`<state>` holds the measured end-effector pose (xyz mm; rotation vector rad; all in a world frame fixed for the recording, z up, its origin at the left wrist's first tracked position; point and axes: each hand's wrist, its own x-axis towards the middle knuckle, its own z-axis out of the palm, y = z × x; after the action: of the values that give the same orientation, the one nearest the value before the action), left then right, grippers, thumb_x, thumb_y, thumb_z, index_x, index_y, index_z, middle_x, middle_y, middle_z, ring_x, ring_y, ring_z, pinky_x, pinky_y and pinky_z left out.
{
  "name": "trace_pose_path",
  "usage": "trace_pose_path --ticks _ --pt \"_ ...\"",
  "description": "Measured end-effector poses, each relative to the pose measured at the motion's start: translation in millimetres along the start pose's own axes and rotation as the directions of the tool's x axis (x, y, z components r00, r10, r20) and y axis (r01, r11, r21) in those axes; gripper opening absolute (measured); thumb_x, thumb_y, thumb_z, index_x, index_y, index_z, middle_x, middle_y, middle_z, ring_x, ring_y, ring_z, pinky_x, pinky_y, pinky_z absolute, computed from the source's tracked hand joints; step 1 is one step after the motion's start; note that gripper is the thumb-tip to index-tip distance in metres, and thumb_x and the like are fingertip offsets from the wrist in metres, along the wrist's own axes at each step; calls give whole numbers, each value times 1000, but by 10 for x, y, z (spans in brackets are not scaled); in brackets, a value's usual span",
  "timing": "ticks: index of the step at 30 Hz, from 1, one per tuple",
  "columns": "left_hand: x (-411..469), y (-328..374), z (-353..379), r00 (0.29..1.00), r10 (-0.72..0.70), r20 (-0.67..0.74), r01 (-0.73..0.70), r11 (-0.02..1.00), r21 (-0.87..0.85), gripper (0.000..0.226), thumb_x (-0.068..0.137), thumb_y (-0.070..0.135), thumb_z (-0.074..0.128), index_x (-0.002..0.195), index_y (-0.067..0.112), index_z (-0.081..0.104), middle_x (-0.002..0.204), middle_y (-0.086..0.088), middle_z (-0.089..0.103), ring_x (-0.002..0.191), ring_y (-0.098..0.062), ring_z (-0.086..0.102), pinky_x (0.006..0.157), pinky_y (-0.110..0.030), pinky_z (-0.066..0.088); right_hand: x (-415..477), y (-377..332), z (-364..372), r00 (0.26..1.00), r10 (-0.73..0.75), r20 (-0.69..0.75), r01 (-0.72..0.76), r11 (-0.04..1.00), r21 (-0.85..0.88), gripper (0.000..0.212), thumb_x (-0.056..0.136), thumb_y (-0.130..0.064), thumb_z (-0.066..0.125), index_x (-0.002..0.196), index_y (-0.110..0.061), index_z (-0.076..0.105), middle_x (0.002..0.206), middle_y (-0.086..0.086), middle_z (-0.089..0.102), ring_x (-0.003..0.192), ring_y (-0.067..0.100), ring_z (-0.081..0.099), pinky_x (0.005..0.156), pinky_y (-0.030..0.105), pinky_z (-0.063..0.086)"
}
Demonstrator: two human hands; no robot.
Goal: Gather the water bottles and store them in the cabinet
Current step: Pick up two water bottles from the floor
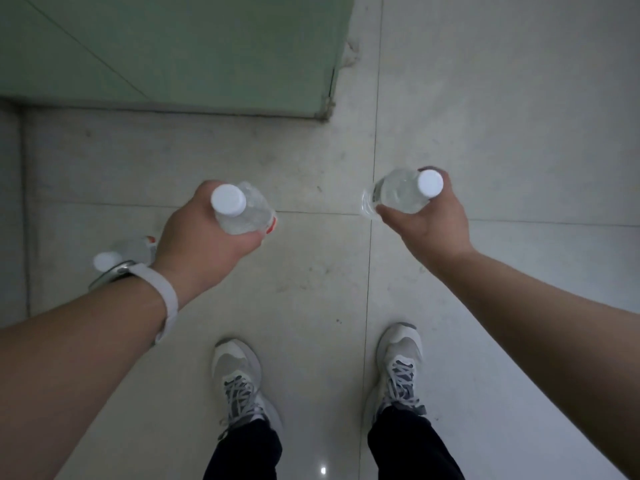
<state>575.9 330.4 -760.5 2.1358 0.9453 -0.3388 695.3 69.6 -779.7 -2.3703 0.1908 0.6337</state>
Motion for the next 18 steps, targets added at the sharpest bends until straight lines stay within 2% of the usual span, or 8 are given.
trace_pose_path --ticks 4,8,12,14,18 --pt "-301 475 -622 1000 20 -4 -20 1000 -1 54 71 36 89 106 37 47 96 9 60 90 -22 57 77 -29 41 -296 -648 -425 999 -36 25 36 999 31 71 75 -37 82 132 -28 41 108 -12 52 97 12 49 75 26 40" --pt "-638 942 -1242 999 5 -53 -9 997 -76 54 71 35 89 107 36 49 96 10 61 92 -21 59 77 -27 40 -667 -1327 -903 992 -107 61 106 994 25 73 73 -39 82 132 -30 40 117 -7 55 102 17 53 81 32 48" --pt "-992 1262 -1815 997 -7 -81 -5 989 -149 52 70 40 88 107 36 52 92 22 62 91 -18 63 78 -29 47 -1067 -1989 -1292 970 -228 85 229 974 3 68 72 -36 82 128 -28 43 108 -10 55 95 13 51 72 23 39" --pt "-1197 1353 -2093 995 3 -103 -23 982 -188 53 70 38 89 110 36 55 97 17 67 94 -17 64 83 -30 51 -1275 -2308 -1448 961 -259 97 259 966 10 68 71 -37 83 127 -30 44 104 -12 56 92 11 53 66 17 38" --pt "-1701 1468 -2688 981 12 -195 -67 957 -282 55 68 31 90 108 42 55 98 17 70 93 -14 68 85 -30 55 -1783 -2945 -1727 925 -375 69 375 927 7 76 67 -39 86 131 -25 47 108 -13 57 96 8 53 82 17 39"
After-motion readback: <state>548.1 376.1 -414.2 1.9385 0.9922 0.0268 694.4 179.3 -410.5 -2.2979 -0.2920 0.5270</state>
